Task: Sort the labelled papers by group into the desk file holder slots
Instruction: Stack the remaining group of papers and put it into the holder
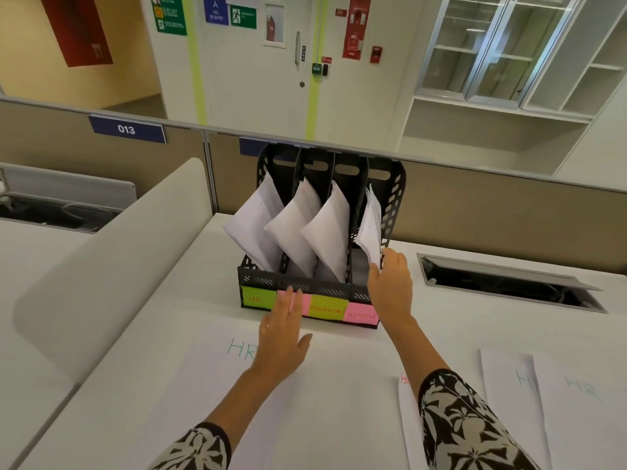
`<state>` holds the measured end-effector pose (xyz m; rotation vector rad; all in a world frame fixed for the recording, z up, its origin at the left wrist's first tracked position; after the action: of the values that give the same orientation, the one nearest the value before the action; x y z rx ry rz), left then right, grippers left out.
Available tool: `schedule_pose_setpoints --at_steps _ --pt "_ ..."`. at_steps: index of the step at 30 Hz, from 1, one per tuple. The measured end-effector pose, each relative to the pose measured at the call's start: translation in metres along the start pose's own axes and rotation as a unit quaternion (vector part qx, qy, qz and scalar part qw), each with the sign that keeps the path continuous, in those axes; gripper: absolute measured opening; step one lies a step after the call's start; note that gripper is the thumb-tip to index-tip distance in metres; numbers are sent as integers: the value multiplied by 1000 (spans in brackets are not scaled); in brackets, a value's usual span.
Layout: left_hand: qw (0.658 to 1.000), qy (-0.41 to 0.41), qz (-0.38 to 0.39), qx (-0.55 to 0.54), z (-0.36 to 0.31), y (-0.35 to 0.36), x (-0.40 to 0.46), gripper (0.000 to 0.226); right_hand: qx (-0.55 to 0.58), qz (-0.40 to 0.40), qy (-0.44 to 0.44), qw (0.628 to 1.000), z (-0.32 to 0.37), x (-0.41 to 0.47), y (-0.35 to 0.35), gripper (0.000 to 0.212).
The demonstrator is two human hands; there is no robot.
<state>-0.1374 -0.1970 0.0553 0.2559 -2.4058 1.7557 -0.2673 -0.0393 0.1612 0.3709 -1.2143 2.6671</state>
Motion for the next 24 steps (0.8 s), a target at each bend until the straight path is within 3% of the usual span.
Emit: schedule_pose_setpoints --at_steps 4,7,11,14,17,20,24 --pt "991 -129 10 20 49 4 -49 68 53 7 0 999 -6 -50 7 32" --pt "972 -218 57 68 79 8 -100 69 22 123 -11 992 -14 -107 44 33" --pt "961 -256 72 78 83 18 -150 108 -59 259 -69 962 -22 -187 85 41" --pt "957 -273 73 62 67 25 -161 98 -135 315 -60 937 -35 -233 105 56" --pt "951 -293 92 41 51 37 -161 70 -196 324 -69 923 -50 -255 112 64" --pt "947 -307 89 16 48 41 -159 73 -205 314 -74 924 -64 -254 105 60" --pt "930 -366 8 -22 58 16 -163 77 -213 298 -59 929 -83 -243 89 54"
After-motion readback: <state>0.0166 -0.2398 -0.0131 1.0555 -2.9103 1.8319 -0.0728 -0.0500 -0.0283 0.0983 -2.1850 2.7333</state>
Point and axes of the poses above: each hand's wrist, its own x-axis towards the middle knuckle, its own y-axis out of the palm, z = x × y, the point moved 7 cm from there along x, towards the middle knuckle, and after that the axes turned 14 degrees about y, right-handed, at the moved point
